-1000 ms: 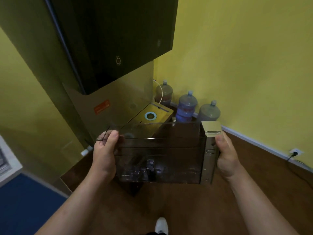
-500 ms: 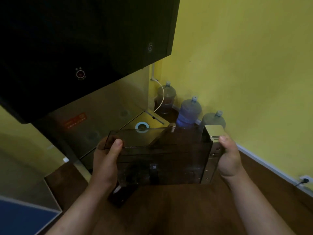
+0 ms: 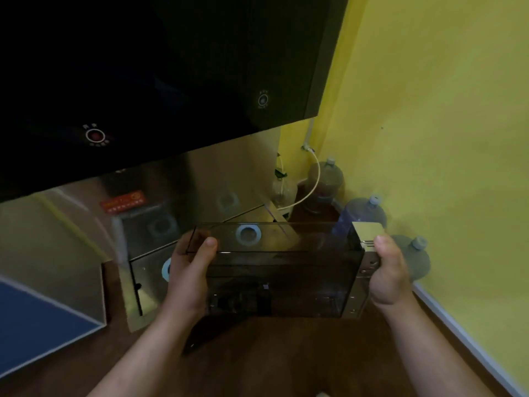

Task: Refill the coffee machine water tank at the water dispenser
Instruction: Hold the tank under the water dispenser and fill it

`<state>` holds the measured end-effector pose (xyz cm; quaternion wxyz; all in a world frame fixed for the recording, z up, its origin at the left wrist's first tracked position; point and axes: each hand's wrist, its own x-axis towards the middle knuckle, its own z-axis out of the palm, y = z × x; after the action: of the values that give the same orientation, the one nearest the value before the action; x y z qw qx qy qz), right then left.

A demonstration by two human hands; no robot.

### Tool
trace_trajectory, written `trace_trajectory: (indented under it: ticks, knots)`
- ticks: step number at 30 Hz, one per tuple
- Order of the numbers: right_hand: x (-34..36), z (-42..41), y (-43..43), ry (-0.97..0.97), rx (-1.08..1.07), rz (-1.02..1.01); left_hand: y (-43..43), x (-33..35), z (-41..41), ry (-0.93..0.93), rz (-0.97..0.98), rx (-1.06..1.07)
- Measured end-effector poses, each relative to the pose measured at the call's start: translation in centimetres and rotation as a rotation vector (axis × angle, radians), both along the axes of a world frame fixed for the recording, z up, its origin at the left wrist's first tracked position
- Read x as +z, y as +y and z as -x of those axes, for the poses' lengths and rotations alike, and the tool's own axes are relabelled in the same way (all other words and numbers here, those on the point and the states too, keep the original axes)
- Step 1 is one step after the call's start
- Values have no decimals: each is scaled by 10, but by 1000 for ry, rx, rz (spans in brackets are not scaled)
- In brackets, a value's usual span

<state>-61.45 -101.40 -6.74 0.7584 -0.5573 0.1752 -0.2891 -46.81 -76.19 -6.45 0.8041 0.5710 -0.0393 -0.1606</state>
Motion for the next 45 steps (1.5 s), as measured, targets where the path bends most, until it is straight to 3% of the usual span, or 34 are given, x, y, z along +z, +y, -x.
trace_trajectory:
  ticks: [11, 16, 21, 27, 29, 35, 41, 43, 45]
  knots:
    - [10, -51, -111, 21, 272, 114, -76, -6, 26, 76, -42, 232]
    - [4, -96, -131, 50, 344, -85, -89, -9, 10, 59, -88, 324]
    - [-3, -143, -138, 162, 350, -77, -94, -3, -20, -39, -191, 337]
    - [-1, -192, -147, 224, 420, 91, -105, -1, -60, 56, -170, 428]
    - [3, -204, -147, 167, 465, 142, -109, 0, -69, 75, -151, 447]
    - [-6, -242, -155, 105, 360, 23, -131, 9, -83, 42, -249, 455]
    - [-18, -259, -169, 148, 449, 9, -134, 18, -74, 58, -391, 454]
    - [-19, -262, -171, 170, 452, 4, -135, 15, -58, 85, -415, 583]
    - [-19, -263, -173, 190, 437, 17, -140, 13, -45, 1, -469, 823]
